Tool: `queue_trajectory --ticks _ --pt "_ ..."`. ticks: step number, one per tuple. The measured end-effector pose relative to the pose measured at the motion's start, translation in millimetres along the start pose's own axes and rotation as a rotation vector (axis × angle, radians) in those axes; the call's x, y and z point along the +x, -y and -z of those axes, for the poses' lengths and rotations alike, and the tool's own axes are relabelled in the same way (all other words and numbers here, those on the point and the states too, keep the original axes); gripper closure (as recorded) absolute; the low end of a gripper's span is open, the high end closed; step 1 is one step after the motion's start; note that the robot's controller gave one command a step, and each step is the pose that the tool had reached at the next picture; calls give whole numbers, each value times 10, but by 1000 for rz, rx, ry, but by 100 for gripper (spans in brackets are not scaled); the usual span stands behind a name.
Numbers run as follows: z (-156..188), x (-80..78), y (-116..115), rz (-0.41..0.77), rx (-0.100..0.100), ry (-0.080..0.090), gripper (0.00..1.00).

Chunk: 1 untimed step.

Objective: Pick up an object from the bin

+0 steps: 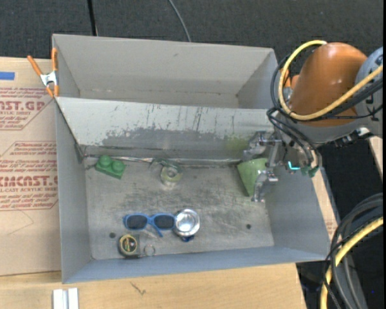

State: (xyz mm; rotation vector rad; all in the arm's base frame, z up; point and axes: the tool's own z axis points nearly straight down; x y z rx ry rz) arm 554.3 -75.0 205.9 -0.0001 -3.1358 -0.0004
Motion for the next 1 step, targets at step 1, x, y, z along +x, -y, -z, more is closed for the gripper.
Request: queue_trajectory --ticks 1 --pt "-475 679 105 153 -1 -1 0"
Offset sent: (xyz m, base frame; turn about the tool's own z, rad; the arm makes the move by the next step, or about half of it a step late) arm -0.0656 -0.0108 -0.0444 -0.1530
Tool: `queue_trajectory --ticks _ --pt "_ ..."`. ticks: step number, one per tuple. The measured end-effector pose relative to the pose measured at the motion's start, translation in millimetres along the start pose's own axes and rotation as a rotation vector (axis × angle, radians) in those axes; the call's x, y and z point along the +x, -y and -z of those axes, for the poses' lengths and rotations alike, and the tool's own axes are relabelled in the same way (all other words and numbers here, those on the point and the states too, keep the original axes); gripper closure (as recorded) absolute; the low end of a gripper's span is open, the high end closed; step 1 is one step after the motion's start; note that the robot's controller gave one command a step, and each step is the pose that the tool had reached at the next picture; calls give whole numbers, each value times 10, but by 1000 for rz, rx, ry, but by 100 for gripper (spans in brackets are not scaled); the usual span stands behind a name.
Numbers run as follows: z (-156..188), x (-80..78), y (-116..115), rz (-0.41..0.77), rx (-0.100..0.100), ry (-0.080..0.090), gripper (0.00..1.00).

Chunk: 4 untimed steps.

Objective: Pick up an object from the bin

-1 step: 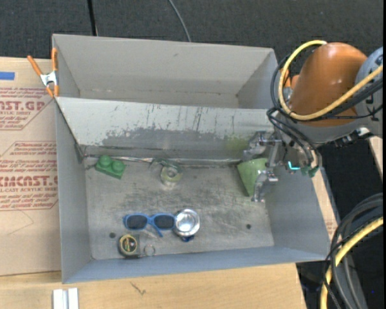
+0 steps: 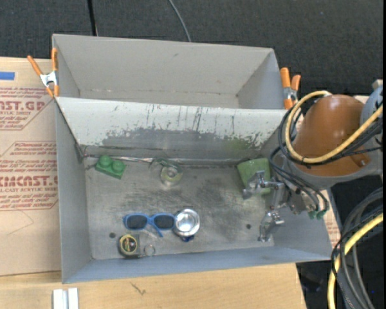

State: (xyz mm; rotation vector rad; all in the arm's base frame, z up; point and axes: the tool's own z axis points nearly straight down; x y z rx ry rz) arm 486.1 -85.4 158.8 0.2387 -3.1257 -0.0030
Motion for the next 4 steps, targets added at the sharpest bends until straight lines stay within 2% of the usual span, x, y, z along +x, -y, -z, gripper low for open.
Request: queue_trajectory --ticks 1,2,3,4 --pt "-875 -299 -920 249 5 13 0" --pt "-804 -266 -1530 302 4 20 0" --pt "-821 -240 -1505 297 3 10 100" --pt "-848 -1053 -1718 441 4 4 100"
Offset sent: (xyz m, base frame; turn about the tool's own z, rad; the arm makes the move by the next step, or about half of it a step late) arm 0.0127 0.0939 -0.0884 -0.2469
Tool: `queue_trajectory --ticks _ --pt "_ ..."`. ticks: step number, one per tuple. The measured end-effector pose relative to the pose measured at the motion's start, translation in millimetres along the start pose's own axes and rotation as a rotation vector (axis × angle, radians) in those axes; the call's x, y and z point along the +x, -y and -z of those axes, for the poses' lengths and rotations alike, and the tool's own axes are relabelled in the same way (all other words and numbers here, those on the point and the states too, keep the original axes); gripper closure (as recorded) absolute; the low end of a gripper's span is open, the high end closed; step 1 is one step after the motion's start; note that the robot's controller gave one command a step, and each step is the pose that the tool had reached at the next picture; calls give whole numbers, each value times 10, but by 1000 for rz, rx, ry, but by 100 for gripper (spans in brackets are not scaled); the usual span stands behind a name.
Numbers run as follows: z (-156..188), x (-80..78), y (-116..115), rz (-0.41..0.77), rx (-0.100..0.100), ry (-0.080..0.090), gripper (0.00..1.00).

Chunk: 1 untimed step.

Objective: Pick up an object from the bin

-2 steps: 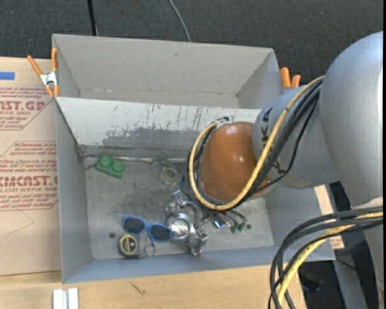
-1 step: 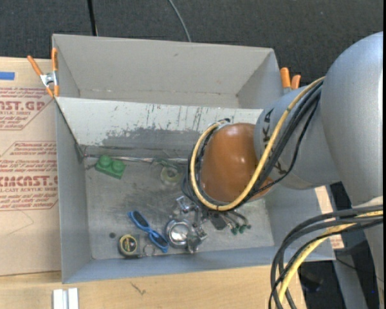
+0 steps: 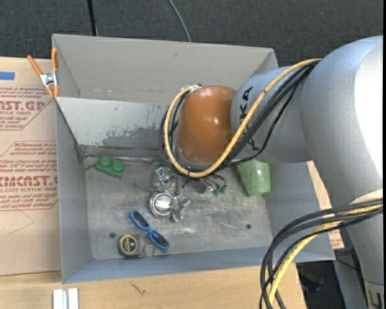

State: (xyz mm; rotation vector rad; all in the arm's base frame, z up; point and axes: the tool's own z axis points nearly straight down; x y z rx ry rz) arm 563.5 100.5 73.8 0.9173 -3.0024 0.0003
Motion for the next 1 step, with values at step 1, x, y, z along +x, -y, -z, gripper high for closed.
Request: queue_trajectory --ticks 1 --pt "1838 -21 77 204 6 13 100"
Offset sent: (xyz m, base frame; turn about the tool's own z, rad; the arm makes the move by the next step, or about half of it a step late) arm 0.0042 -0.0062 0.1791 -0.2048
